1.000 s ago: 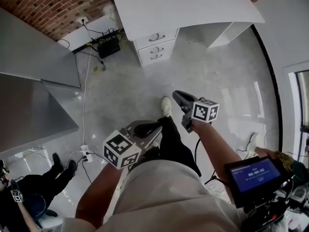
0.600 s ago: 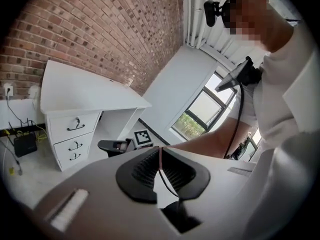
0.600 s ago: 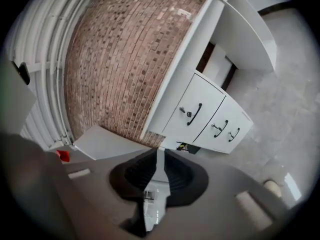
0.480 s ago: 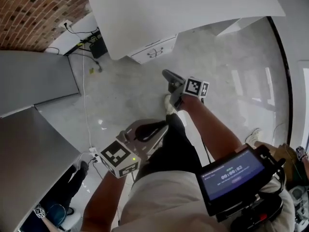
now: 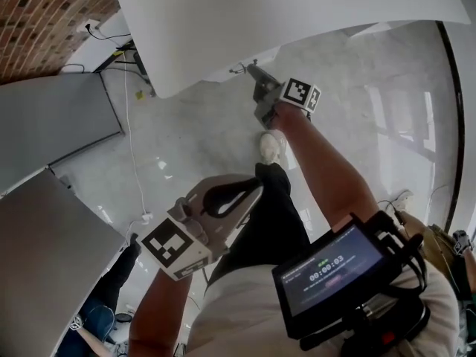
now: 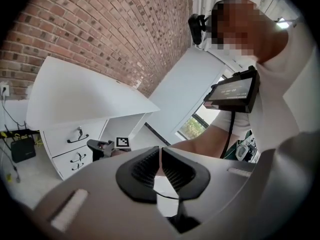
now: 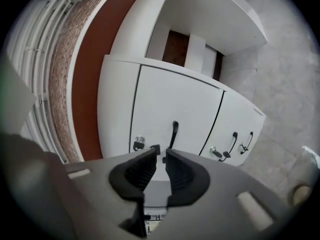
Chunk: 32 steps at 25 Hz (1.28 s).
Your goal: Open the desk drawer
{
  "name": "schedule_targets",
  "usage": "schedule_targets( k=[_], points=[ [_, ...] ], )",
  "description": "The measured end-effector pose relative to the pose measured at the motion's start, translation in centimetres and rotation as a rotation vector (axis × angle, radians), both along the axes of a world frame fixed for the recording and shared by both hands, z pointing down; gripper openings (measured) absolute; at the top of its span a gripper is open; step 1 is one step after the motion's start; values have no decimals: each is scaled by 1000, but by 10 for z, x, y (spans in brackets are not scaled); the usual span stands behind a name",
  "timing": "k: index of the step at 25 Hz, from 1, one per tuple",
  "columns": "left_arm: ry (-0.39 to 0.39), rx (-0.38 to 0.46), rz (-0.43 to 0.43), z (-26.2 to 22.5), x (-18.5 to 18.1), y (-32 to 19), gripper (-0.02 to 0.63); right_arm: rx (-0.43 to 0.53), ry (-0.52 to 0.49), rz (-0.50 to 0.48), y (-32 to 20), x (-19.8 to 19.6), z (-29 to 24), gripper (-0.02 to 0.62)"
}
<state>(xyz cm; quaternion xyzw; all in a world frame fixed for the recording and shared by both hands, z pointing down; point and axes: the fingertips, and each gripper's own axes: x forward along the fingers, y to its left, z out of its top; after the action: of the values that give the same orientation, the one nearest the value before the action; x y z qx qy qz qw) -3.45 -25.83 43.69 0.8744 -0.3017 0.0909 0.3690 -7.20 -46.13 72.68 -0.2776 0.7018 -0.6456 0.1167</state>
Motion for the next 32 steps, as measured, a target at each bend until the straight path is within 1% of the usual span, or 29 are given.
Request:
schedule_targets(
  k=[4, 7, 13, 18, 22, 32],
  points=[
    [12, -2, -11, 9, -5, -15, 22, -5, 0, 13, -30, -16, 16, 49],
    [10, -25, 6, 16, -2, -11, 22, -11, -3, 34, -39, -20, 24, 49],
    [2, -48, 12, 26, 4, 10, 23, -17, -33, 58, -40, -18, 35, 49],
    [-4, -48, 1, 27, 7, 15, 23, -27, -60, 59, -44, -18, 35, 40],
    [6, -48, -7, 22, 7, 11, 21, -37, -97, 87, -42, -16, 32, 26],
    [17, -38, -19, 15, -2, 14, 23, -67, -71, 104, -26, -12, 32, 26]
  ],
)
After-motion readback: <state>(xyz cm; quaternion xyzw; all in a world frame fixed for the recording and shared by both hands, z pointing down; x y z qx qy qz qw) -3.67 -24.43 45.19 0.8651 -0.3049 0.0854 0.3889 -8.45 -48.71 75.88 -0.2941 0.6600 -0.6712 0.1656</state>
